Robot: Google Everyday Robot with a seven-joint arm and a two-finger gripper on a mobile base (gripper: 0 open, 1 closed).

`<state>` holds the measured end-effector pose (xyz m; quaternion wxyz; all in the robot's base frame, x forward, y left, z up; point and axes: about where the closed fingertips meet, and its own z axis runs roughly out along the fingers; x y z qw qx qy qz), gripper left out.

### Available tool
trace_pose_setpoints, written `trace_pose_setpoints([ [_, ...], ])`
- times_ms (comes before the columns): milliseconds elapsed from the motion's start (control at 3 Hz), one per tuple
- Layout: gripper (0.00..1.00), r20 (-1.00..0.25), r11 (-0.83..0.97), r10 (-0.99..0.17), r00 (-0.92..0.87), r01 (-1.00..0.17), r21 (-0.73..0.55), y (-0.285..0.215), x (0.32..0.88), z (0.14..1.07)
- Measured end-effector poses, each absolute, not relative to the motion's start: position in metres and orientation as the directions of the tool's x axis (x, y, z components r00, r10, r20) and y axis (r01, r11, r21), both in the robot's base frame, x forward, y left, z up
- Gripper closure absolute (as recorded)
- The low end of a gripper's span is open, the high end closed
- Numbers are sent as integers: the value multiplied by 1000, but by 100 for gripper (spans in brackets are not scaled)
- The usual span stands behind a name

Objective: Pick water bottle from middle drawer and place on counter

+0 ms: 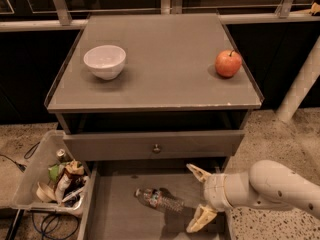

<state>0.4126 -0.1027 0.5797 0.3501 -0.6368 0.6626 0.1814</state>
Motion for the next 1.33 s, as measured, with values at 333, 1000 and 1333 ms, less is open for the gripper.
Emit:
trace_pose_setpoints([
  [333,0,-710,153,-703,36,-968,-200,-101,427,537],
  [1000,0,-717,143,-697,6,-979,-147,-71,428,462],
  [1333,0,-711,148,-703,-7,-979,-137,-60,434,436],
])
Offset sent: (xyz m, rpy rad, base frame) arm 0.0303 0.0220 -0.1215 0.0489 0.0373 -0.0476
